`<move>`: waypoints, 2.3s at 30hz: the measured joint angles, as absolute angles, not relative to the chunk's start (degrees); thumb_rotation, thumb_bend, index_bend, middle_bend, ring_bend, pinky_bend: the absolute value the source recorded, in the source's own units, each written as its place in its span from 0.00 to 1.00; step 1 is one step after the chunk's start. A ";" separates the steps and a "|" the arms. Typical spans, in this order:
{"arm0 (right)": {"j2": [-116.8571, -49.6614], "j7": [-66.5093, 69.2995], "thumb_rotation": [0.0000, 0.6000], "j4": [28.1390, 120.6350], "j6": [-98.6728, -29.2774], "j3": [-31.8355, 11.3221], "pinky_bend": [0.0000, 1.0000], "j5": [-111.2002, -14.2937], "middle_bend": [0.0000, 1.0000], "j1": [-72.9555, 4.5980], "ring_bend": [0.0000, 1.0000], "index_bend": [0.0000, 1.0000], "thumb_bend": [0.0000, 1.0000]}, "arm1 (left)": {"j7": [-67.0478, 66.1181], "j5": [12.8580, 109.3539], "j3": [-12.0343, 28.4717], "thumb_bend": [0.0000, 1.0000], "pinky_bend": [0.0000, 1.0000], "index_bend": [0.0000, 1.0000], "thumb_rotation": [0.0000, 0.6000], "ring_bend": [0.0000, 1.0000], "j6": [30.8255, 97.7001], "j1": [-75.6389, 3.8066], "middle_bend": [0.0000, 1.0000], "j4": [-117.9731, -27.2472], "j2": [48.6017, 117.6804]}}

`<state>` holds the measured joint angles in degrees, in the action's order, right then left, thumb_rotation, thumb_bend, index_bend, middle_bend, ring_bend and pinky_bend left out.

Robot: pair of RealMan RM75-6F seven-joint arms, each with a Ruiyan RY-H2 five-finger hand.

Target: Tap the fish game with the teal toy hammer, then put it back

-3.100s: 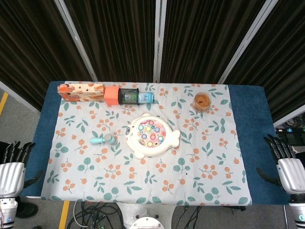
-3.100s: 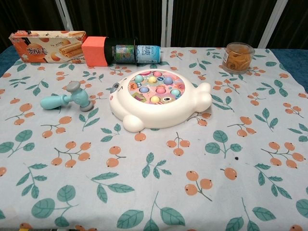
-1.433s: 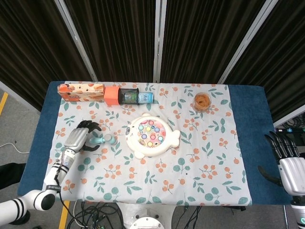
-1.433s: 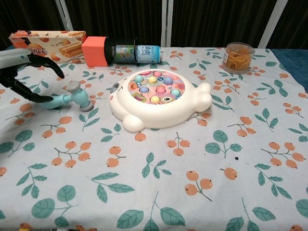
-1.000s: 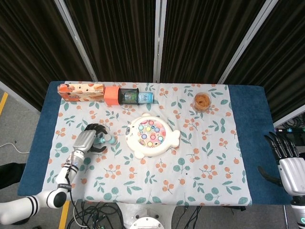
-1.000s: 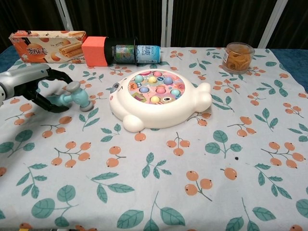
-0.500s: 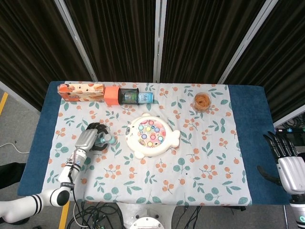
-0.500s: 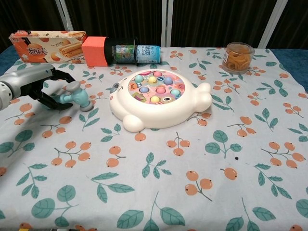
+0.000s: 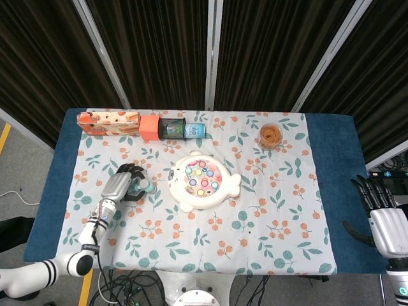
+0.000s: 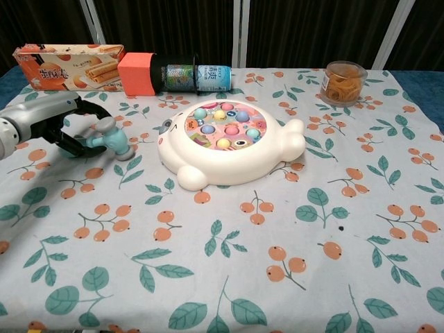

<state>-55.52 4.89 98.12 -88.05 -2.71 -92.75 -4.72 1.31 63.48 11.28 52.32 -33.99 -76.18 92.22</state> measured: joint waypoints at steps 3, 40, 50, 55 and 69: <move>-55.51 4.83 1.00 98.17 -88.07 -2.70 0.00 -92.66 0.05 -4.66 0.00 0.00 0.15 | 1.53 63.47 11.29 0.33 0.04 0.44 1.00 0.08 52.13 -34.13 0.20 -75.91 92.49; -55.17 4.04 1.00 98.90 -89.67 -2.36 0.00 -93.61 0.05 -3.71 0.00 0.00 0.15 | 10.01 77.84 10.75 0.55 0.51 0.62 1.00 0.50 57.36 -36.13 0.62 -72.54 88.61; -55.89 5.65 1.00 97.29 -91.10 -2.09 0.00 -93.86 0.06 -2.75 0.00 0.00 0.15 | 0.98 82.14 10.11 0.59 0.55 0.64 1.00 0.52 54.86 -41.06 0.64 -76.10 84.25; -56.38 6.83 1.00 96.03 -91.51 -1.95 0.00 -93.81 0.06 -2.39 0.00 0.00 0.15 | -3.85 81.98 10.44 0.61 0.59 0.64 1.00 0.53 49.85 -44.91 0.65 -79.51 81.82; -56.71 9.02 1.00 94.04 -91.85 -1.74 0.00 -94.14 0.07 -2.09 0.00 0.00 0.15 | -14.68 69.30 14.37 0.61 0.63 0.64 1.00 0.55 38.79 -55.73 0.66 -83.32 81.29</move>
<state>-56.71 9.02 94.04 -91.85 -1.74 -94.14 -2.09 -14.68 69.30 14.37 38.79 -55.73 -83.32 81.29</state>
